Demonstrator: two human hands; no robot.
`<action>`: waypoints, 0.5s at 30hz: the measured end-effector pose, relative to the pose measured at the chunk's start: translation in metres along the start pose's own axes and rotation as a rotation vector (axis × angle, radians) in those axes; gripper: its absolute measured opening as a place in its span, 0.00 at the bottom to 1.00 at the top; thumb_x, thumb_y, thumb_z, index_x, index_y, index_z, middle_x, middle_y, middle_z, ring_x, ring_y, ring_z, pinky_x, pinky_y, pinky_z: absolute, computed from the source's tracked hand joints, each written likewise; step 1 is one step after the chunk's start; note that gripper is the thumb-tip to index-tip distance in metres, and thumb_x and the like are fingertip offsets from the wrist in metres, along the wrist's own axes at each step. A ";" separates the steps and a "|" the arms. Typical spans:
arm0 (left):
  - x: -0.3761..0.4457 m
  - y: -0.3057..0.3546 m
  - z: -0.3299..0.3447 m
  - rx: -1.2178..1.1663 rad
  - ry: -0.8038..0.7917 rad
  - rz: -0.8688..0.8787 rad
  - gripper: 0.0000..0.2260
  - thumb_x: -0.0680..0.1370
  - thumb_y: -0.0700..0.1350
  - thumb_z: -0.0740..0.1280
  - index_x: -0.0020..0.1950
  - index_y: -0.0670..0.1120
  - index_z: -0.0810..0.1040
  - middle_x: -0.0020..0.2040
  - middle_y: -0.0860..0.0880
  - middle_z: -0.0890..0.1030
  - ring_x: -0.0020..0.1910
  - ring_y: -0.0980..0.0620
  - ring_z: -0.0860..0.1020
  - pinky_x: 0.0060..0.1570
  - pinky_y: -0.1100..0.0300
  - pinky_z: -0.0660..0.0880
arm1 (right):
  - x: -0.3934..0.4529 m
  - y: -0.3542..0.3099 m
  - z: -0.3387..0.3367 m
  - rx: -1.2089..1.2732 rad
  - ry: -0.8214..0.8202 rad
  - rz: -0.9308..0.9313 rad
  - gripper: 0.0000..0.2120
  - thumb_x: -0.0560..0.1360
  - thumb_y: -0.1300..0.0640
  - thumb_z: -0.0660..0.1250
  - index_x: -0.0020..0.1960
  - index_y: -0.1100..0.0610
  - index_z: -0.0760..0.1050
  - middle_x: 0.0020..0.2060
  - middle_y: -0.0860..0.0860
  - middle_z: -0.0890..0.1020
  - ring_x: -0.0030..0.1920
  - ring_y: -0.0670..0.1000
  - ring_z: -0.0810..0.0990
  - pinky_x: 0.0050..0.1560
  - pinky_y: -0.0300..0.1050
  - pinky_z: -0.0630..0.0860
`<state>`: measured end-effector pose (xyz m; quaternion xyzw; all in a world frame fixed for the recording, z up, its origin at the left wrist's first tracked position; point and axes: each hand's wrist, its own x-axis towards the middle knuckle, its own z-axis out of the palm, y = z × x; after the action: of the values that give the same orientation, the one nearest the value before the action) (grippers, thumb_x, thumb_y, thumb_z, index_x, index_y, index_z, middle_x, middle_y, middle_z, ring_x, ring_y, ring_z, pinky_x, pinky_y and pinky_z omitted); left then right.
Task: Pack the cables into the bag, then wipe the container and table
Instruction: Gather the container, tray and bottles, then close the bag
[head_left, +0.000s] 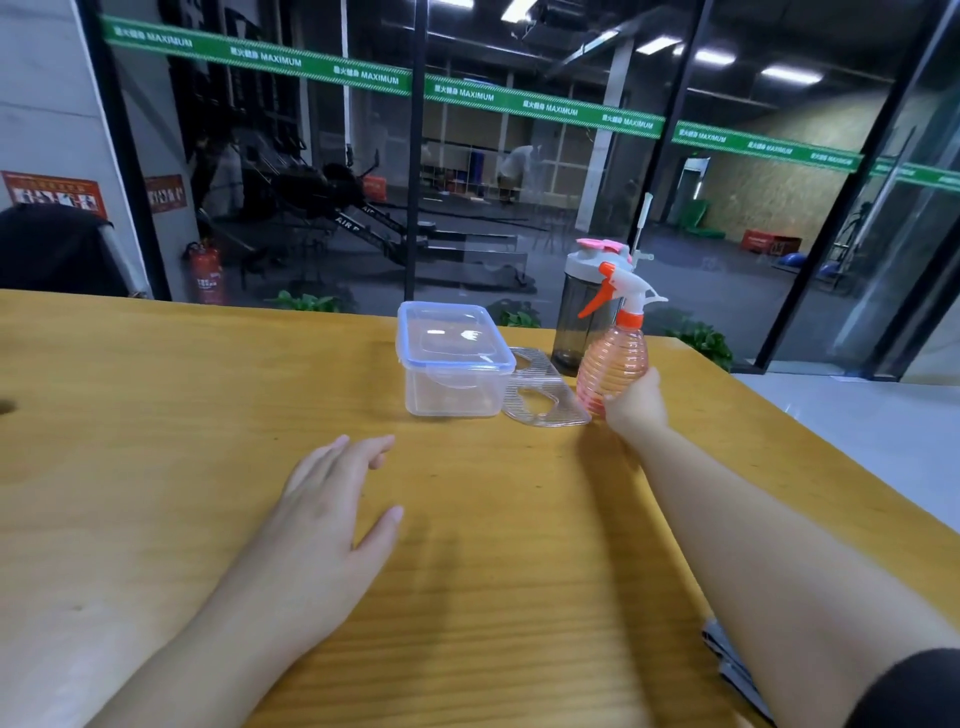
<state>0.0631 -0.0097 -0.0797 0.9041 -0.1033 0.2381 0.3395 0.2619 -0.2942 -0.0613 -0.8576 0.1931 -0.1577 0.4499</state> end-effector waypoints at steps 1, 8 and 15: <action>0.001 0.000 0.000 0.002 0.008 0.001 0.22 0.76 0.49 0.63 0.68 0.58 0.62 0.60 0.63 0.68 0.68 0.67 0.54 0.65 0.62 0.62 | 0.000 0.000 0.002 0.010 -0.001 0.004 0.23 0.75 0.65 0.64 0.68 0.57 0.60 0.61 0.56 0.75 0.60 0.60 0.74 0.61 0.54 0.72; 0.001 -0.001 0.003 -0.005 0.003 0.009 0.22 0.77 0.49 0.63 0.69 0.58 0.61 0.60 0.63 0.68 0.68 0.67 0.53 0.62 0.69 0.55 | -0.010 -0.010 0.002 0.095 0.059 0.053 0.39 0.74 0.65 0.66 0.77 0.61 0.47 0.75 0.58 0.57 0.72 0.60 0.62 0.69 0.57 0.65; 0.001 0.003 0.003 -0.013 -0.007 -0.009 0.22 0.77 0.49 0.62 0.70 0.56 0.61 0.60 0.62 0.67 0.72 0.61 0.53 0.65 0.69 0.55 | -0.054 -0.026 0.010 0.124 0.045 -0.077 0.39 0.74 0.58 0.68 0.77 0.60 0.49 0.75 0.57 0.57 0.74 0.59 0.57 0.73 0.55 0.58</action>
<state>0.0637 -0.0142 -0.0793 0.9031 -0.1020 0.2326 0.3462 0.2239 -0.2477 -0.0502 -0.8312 0.1597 -0.2058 0.4912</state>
